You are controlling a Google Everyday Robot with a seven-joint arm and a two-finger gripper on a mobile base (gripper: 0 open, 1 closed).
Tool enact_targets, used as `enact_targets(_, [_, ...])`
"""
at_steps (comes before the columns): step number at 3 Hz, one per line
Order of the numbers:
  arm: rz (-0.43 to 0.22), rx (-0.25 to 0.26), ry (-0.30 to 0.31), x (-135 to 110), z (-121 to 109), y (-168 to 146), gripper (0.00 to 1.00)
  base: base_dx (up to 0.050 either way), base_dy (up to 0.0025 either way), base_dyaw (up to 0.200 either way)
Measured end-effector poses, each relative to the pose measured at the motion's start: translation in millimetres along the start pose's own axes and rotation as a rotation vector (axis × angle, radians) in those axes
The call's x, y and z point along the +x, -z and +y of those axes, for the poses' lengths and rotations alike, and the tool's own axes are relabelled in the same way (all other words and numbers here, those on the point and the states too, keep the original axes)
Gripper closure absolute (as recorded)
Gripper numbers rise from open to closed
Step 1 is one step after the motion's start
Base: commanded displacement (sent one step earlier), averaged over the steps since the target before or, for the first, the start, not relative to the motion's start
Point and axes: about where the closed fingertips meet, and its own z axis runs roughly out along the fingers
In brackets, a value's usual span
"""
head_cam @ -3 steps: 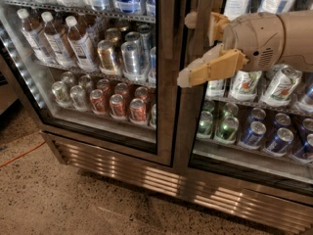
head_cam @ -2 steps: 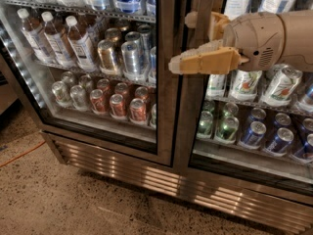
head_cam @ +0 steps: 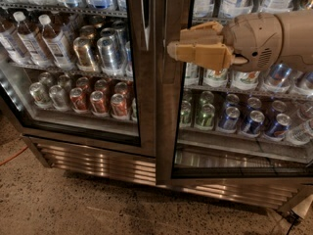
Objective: Open right fridge door
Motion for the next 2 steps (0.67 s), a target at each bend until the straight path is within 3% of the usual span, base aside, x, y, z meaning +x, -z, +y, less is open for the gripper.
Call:
enact_targets(1, [0.0,0.0,0.0,0.0,0.0,0.0,1.0,-0.042,-0.00235,0.109])
enact_targets(2, [0.0,0.0,0.0,0.0,0.0,0.0,1.0,-0.044,0.00205,-0.094])
